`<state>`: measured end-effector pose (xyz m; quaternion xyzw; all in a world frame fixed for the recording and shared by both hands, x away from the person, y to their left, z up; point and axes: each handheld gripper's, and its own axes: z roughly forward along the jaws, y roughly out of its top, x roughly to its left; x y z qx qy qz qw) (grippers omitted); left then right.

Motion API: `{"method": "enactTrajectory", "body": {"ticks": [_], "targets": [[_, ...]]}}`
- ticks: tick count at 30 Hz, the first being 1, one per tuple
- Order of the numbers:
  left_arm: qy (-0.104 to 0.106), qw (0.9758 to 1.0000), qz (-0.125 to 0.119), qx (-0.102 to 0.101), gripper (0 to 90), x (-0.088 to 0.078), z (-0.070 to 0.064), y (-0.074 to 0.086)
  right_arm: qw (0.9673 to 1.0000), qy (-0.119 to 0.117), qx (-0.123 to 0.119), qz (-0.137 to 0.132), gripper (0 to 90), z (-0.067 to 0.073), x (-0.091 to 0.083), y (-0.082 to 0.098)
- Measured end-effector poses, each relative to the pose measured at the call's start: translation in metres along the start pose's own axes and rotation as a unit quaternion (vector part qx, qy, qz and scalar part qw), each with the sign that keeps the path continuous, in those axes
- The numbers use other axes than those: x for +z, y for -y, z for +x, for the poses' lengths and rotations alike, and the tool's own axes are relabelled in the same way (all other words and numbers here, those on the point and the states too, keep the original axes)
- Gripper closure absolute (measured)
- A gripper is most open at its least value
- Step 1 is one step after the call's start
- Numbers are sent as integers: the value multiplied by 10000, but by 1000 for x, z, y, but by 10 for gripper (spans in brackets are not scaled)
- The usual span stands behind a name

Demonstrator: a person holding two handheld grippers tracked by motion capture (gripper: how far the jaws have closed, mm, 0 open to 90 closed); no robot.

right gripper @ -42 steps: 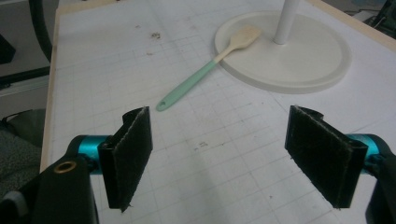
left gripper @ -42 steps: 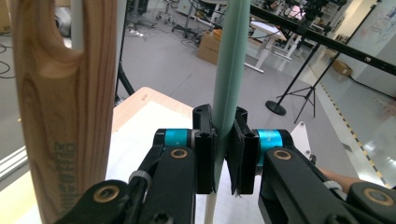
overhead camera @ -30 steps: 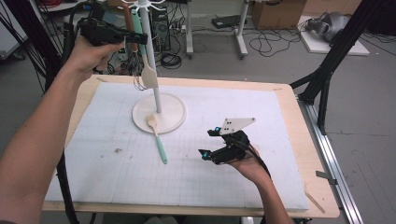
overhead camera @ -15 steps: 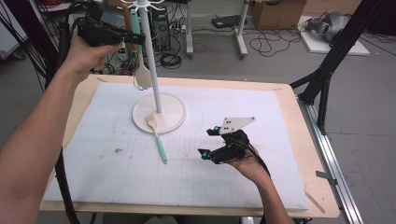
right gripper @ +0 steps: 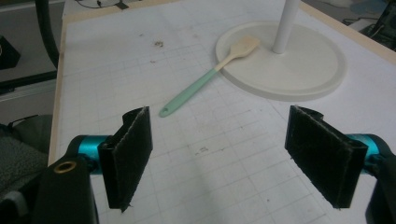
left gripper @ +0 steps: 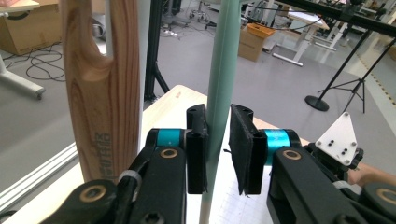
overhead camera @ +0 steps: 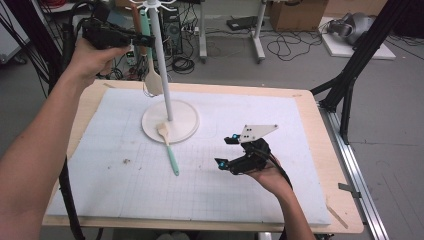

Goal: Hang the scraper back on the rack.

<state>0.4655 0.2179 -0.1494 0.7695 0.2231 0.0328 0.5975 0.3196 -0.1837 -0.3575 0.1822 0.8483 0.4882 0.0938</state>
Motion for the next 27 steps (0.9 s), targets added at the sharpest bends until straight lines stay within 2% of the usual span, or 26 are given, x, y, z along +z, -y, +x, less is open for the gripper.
{"method": "enactTrajectory", "body": {"ticks": [11, 20, 27], "targets": [[37, 10000, -43, 5, 769, -2, 1, 0, 10000, 47, -4, 32, 220, -2, -4, -4], [-142, 9999, -67, 21, 718, -11, 0, 0, 10000, 32, -46, 67, 220, -2, -3, -7], [-233, 9997, -20, 112, 667, -17, -3, -1, 10000, 62, -37, 59, 220, -3, -7, -7]]}}
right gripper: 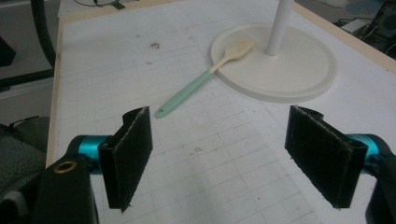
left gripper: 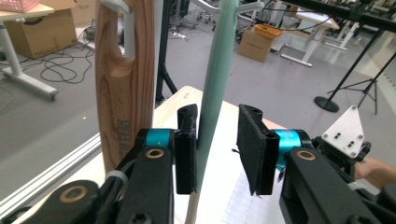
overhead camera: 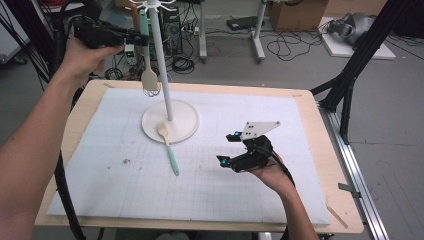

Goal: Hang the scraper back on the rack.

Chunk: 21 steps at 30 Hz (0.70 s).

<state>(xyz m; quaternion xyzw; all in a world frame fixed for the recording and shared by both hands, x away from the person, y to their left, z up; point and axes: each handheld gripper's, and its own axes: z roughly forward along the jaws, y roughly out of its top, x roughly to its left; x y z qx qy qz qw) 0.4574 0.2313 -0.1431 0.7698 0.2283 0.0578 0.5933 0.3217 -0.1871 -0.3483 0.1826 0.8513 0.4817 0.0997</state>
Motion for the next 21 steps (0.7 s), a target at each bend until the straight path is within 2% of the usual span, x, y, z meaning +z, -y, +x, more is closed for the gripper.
{"method": "enactTrajectory", "body": {"ticks": [5, 13, 21], "targets": [[-66, 10000, -61, 3, 638, -8, -2, -1, 10000, 17, -6, -20, 220, -1, -3, 1], [-162, 9998, -61, 39, 646, -22, -6, -1, 10000, 17, 11, -51, 220, -1, -6, 3], [-90, 9999, -114, 57, 669, -30, -10, 0, 10000, 1, 38, -53, 220, -2, -4, 4]]}}
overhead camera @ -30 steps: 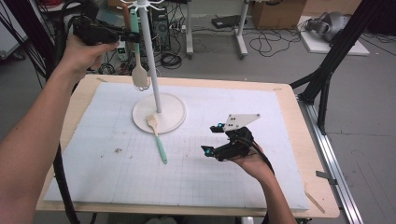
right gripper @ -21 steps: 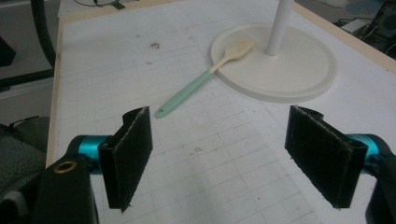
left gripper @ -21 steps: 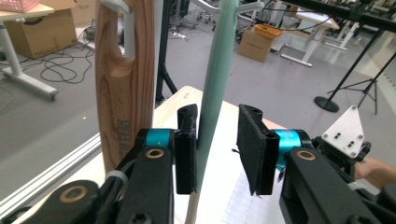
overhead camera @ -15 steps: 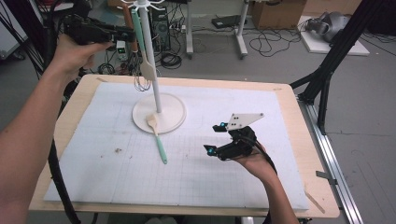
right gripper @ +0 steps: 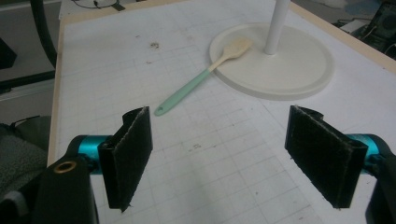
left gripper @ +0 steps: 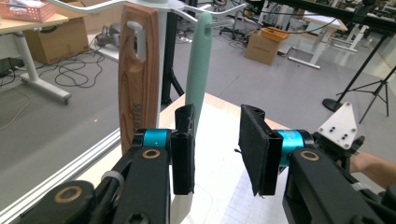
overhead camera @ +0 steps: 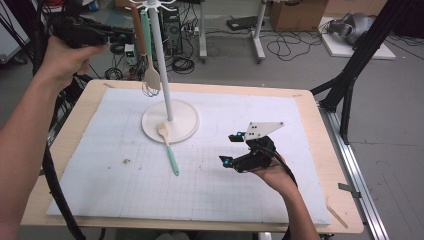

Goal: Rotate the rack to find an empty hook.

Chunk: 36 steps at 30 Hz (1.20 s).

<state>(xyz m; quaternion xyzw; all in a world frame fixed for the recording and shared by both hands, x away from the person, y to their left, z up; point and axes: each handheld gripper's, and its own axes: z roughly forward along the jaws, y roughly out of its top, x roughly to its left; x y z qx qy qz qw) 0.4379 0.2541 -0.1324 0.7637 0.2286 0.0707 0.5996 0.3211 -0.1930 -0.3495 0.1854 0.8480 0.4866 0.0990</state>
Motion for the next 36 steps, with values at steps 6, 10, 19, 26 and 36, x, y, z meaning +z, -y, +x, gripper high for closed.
{"method": "enactTrajectory", "body": {"ticks": [6, 10, 19, 26, 36], "targets": [[133, 9999, -37, 46, 735, -1, -4, -2, 10000, -4, 21, 20, 220, 0, 1, 0], [158, 9999, -39, 56, 776, 1, -8, -5, 10000, -2, 17, 17, 220, 0, 1, 0], [92, 9998, -103, 133, 869, 11, -16, -18, 10000, 17, 52, 17, 220, -2, -2, 3], [164, 9995, -234, 98, 875, 19, -22, -28, 10000, 24, 51, 9, 220, -2, -5, 6], [137, 9990, -419, 33, 879, 26, -22, -39, 10000, 32, 46, -12, 220, -1, -6, 7]]}}
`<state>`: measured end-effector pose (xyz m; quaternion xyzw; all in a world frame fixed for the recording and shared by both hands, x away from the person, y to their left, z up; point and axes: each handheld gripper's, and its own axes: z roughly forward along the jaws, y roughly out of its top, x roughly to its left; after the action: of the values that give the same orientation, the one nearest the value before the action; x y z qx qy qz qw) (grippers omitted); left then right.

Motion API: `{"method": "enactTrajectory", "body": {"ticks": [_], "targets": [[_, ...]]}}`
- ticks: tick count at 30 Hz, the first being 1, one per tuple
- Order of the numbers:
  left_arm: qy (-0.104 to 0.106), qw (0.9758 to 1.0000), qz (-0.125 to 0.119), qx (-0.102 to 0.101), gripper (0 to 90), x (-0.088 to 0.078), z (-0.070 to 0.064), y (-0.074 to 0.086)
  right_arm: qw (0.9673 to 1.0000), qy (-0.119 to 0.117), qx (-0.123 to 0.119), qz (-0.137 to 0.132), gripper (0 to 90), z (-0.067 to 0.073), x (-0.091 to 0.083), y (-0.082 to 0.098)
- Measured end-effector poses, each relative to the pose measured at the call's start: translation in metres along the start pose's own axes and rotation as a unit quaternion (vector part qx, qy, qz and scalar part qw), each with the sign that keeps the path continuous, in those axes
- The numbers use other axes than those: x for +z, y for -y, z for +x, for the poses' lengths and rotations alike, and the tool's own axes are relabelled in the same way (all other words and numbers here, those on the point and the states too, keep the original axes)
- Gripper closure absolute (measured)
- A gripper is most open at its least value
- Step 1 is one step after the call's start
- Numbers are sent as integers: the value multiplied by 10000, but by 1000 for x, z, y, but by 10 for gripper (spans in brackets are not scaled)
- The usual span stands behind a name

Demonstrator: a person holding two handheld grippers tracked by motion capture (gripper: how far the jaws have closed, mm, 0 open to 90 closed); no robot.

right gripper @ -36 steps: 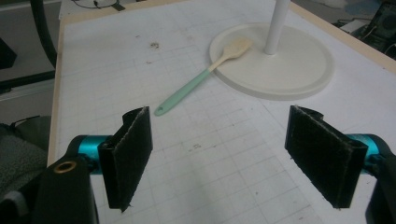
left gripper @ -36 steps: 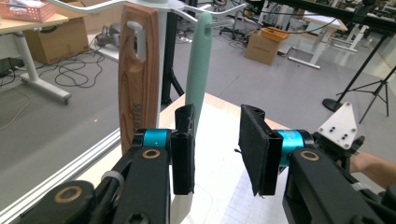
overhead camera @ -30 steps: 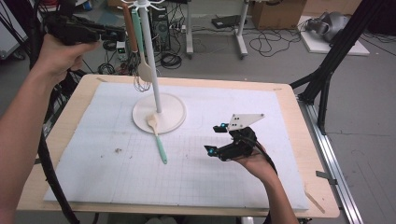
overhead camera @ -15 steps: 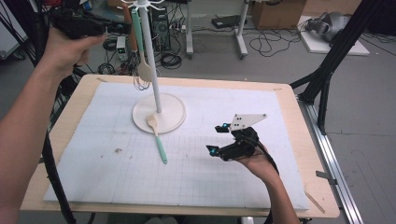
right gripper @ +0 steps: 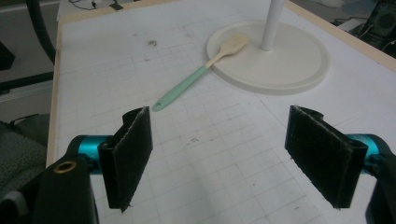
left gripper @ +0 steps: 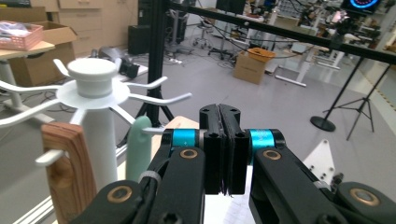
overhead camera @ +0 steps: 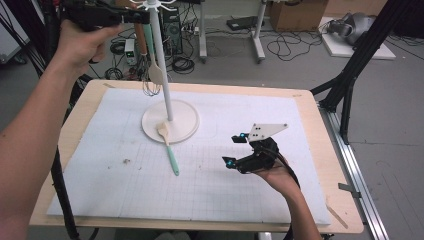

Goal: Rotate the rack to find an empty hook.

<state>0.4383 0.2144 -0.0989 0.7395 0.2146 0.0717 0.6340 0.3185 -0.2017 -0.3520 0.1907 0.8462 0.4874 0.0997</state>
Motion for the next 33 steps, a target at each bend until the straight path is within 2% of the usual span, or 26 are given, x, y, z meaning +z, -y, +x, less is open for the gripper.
{"method": "enactTrajectory", "body": {"ticks": [8, 12, 18, 33], "targets": [[-257, 9997, -17, -22, 877, -5, 3, 0, 10000, -4, -15, -24, 220, 1, 0, 0], [-162, 9999, -47, -31, 876, -2, 0, 0, 10000, -9, -15, -43, 220, 1, -1, -1], [-251, 9997, 34, -54, 870, 5, 2, 2, 10000, 17, -28, -61, 220, 2, -3, 0], [-540, 9983, -107, -171, 864, -10, 10, 1, 9999, 58, 15, -87, 220, 1, -8, 4]]}}
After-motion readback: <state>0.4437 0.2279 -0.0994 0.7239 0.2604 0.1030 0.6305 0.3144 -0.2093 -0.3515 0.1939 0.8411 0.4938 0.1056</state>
